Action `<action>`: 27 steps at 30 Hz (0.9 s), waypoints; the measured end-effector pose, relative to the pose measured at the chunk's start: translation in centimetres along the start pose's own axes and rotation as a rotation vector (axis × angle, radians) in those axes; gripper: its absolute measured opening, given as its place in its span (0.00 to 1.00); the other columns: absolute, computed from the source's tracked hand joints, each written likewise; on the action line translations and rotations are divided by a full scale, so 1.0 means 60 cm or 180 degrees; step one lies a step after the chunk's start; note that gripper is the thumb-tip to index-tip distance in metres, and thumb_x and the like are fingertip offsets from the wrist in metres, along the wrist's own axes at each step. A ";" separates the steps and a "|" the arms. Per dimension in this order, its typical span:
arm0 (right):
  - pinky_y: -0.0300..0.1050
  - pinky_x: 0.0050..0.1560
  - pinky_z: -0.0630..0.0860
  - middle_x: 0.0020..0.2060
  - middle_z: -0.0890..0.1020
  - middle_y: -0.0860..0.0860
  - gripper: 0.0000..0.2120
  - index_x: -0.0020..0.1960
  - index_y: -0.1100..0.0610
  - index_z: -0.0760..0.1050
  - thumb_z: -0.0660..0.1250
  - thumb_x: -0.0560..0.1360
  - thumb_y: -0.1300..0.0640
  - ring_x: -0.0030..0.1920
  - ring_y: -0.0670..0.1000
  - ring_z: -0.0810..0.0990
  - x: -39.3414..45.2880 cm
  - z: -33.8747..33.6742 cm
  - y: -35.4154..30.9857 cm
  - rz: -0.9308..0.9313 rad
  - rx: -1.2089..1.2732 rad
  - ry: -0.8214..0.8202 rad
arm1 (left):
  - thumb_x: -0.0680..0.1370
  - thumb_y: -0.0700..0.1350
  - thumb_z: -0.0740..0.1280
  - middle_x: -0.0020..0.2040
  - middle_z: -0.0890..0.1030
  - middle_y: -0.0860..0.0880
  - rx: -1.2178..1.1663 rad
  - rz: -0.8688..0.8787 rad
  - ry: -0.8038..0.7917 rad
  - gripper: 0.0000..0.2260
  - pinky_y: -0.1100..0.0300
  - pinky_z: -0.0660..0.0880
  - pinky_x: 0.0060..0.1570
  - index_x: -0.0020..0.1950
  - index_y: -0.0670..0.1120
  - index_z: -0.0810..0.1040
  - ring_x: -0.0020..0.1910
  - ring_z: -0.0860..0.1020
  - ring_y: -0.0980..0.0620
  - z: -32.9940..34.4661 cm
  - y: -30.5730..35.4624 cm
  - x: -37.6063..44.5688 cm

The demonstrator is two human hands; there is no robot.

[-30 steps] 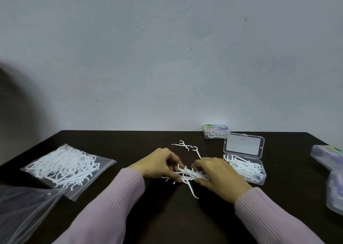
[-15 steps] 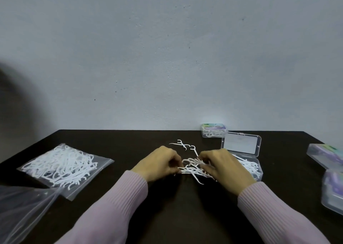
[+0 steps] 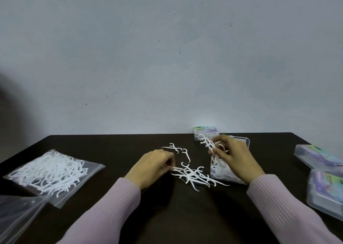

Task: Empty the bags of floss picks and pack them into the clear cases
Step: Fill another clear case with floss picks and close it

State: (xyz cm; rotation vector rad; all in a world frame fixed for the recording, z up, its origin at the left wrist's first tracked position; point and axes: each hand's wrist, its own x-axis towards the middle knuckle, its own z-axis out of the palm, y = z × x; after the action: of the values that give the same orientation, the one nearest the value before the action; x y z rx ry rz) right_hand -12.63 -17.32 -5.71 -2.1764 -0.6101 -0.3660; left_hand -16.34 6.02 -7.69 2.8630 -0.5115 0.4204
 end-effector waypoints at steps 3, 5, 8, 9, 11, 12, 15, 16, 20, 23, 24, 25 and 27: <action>0.23 0.38 0.70 0.40 0.82 0.50 0.07 0.51 0.53 0.75 0.66 0.75 0.62 0.37 0.37 0.79 0.003 -0.021 0.012 0.0047 -0.0102 0.0158 | 0.76 0.47 0.68 0.44 0.81 0.57 -0.0266 -0.0078 -0.0034 0.01 0.59 0.75 0.49 0.46 0.52 0.78 0.45 0.78 0.60 -0.015 -0.011 0.003; 0.23 0.38 0.72 0.40 0.82 0.50 0.07 0.50 0.52 0.76 0.67 0.74 0.62 0.39 0.39 0.78 0.004 -0.034 0.019 0.0041 -0.0226 0.0151 | 0.74 0.47 0.71 0.41 0.82 0.58 -0.0582 -0.0180 0.0171 0.02 0.55 0.76 0.48 0.43 0.54 0.79 0.43 0.79 0.61 -0.024 -0.023 0.005; 0.28 0.40 0.71 0.42 0.81 0.49 0.09 0.54 0.54 0.79 0.68 0.74 0.61 0.41 0.41 0.77 0.004 -0.046 0.027 0.0061 -0.0468 0.0001 | 0.72 0.46 0.73 0.38 0.82 0.57 -0.1062 -0.0225 0.0546 0.03 0.58 0.76 0.48 0.41 0.54 0.80 0.42 0.80 0.60 -0.028 -0.016 0.011; 0.28 0.43 0.70 0.45 0.82 0.49 0.10 0.54 0.55 0.80 0.68 0.73 0.61 0.42 0.41 0.77 0.004 -0.047 0.031 0.0064 -0.0560 -0.0089 | 0.72 0.46 0.73 0.38 0.82 0.57 -0.1179 -0.0192 0.0616 0.03 0.60 0.76 0.47 0.41 0.53 0.81 0.42 0.80 0.60 -0.025 -0.006 0.015; 0.28 0.46 0.69 0.49 0.82 0.49 0.11 0.55 0.55 0.80 0.69 0.73 0.60 0.44 0.40 0.76 0.005 -0.044 0.036 0.0092 -0.0652 -0.0331 | 0.72 0.45 0.73 0.38 0.82 0.57 -0.1296 -0.0094 0.0669 0.02 0.62 0.76 0.46 0.42 0.52 0.81 0.41 0.80 0.61 -0.015 0.022 0.028; 0.28 0.48 0.69 0.49 0.82 0.49 0.11 0.56 0.55 0.80 0.69 0.73 0.61 0.45 0.40 0.76 0.004 -0.043 0.038 0.0115 -0.0671 -0.0458 | 0.72 0.45 0.73 0.38 0.82 0.57 -0.1332 -0.0027 0.0683 0.02 0.62 0.76 0.45 0.42 0.51 0.82 0.41 0.80 0.61 -0.008 0.037 0.037; 0.24 0.47 0.70 0.47 0.83 0.48 0.12 0.54 0.55 0.80 0.71 0.71 0.64 0.44 0.40 0.78 0.003 -0.043 0.043 0.0129 -0.0512 -0.0650 | 0.73 0.45 0.72 0.38 0.82 0.58 -0.1377 0.0093 0.0765 0.02 0.64 0.74 0.43 0.42 0.52 0.81 0.40 0.78 0.62 0.010 0.077 0.060; 0.22 0.45 0.70 0.46 0.83 0.48 0.12 0.53 0.56 0.80 0.71 0.70 0.64 0.44 0.40 0.79 0.002 -0.047 0.045 0.0140 -0.0415 -0.0644 | 0.72 0.46 0.72 0.38 0.81 0.58 -0.1361 0.0115 0.0785 0.01 0.66 0.73 0.42 0.42 0.52 0.82 0.40 0.78 0.62 0.015 0.089 0.067; 0.22 0.44 0.72 0.43 0.82 0.47 0.11 0.50 0.57 0.81 0.73 0.69 0.66 0.42 0.39 0.80 0.003 -0.071 0.050 0.0261 -0.0176 -0.0546 | 0.72 0.47 0.73 0.40 0.82 0.57 -0.1364 0.0071 0.0762 0.03 0.69 0.72 0.41 0.44 0.51 0.82 0.40 0.77 0.63 0.042 0.119 0.085; 0.25 0.39 0.74 0.42 0.83 0.49 0.09 0.46 0.55 0.80 0.71 0.70 0.67 0.41 0.39 0.80 -0.001 -0.090 0.053 0.0405 -0.0005 -0.0493 | 0.71 0.48 0.73 0.40 0.83 0.57 -0.1472 0.0005 0.0691 0.03 0.66 0.73 0.41 0.44 0.51 0.83 0.40 0.78 0.62 0.059 0.128 0.099; 0.26 0.38 0.74 0.40 0.83 0.49 0.08 0.44 0.54 0.80 0.71 0.70 0.65 0.40 0.40 0.80 -0.002 -0.095 0.055 0.0444 -0.0031 -0.0438 | 0.71 0.48 0.74 0.39 0.83 0.57 -0.1520 -0.0022 0.0665 0.03 0.65 0.73 0.41 0.44 0.51 0.83 0.40 0.78 0.62 0.064 0.131 0.104; 0.26 0.36 0.73 0.39 0.82 0.48 0.06 0.43 0.54 0.80 0.71 0.71 0.64 0.38 0.41 0.80 -0.004 -0.101 0.057 0.0493 -0.0099 -0.0392 | 0.71 0.47 0.74 0.39 0.83 0.56 -0.1547 -0.0030 0.0638 0.03 0.65 0.73 0.41 0.44 0.51 0.83 0.40 0.78 0.62 0.067 0.135 0.108; 0.28 0.34 0.72 0.37 0.80 0.46 0.06 0.41 0.52 0.78 0.69 0.72 0.63 0.37 0.40 0.78 -0.007 -0.109 0.059 0.0568 -0.0322 -0.0368 | 0.71 0.46 0.73 0.40 0.83 0.56 -0.1532 -0.0035 0.0608 0.03 0.63 0.74 0.43 0.44 0.51 0.83 0.41 0.78 0.62 0.071 0.140 0.114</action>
State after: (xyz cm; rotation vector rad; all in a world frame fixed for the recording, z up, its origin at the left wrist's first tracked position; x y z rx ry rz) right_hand -11.41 -24.50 -4.19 -2.3409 -0.4640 -0.1804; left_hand -12.22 -4.86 -8.34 2.3369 -0.4837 0.4863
